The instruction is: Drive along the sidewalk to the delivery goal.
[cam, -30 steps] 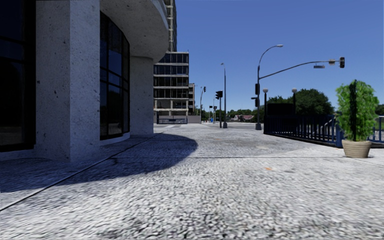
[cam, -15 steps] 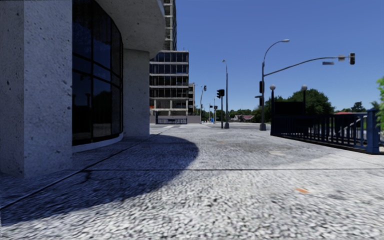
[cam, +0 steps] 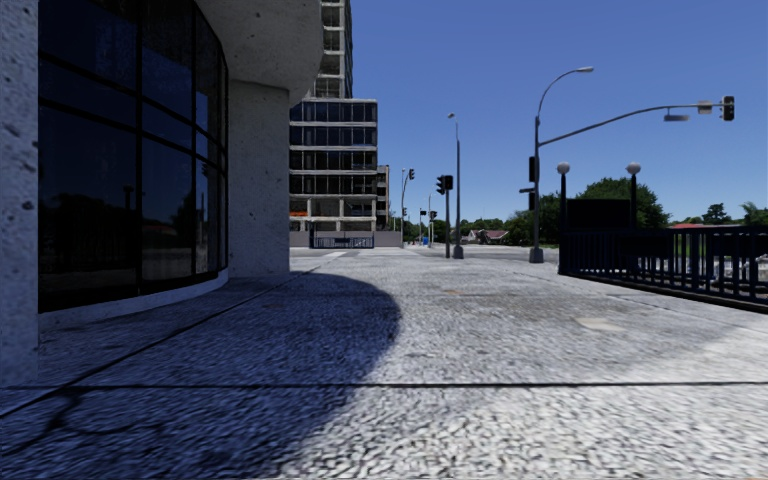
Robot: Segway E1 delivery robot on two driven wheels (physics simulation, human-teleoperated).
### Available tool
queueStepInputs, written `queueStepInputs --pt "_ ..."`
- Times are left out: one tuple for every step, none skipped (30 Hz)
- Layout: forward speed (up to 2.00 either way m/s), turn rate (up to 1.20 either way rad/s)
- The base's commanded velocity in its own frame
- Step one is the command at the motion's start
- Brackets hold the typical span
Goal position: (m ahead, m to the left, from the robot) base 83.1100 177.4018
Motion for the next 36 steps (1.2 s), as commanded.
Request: queueStepInputs --pt "1.92 0.00" --pt "1.92 0.00" --pt "1.92 0.00" --pt "1.92 0.00" --pt "1.92 0.00" --pt "1.92 0.00" --pt "1.92 0.00" --pt "1.92 0.00" --pt "1.92 0.00" --pt "1.92 0.00" --pt "1.92 0.00" --pt "1.92 0.00" --pt "1.92 0.00" --pt "1.92 0.00" --pt "1.92 0.00" --pt "1.92 0.00" --pt "1.92 0.00" --pt "1.92 0.00" --pt "1.92 0.00" --pt "1.92 0.00" --pt "1.92 0.00" --pt "1.92 0.00" --pt "1.92 0.00" --pt "1.92 0.00" --pt "1.92 0.00" --pt "1.92 0.00" --pt "1.92 0.00" --pt "1.92 0.00" --pt "1.92 0.00" --pt "1.92 0.00" --pt "1.92 0.00" --pt "1.92 0.00" --pt "1.92 0.00" --pt "1.92 0.00" --pt "1.92 0.00" --pt "1.92 0.00"
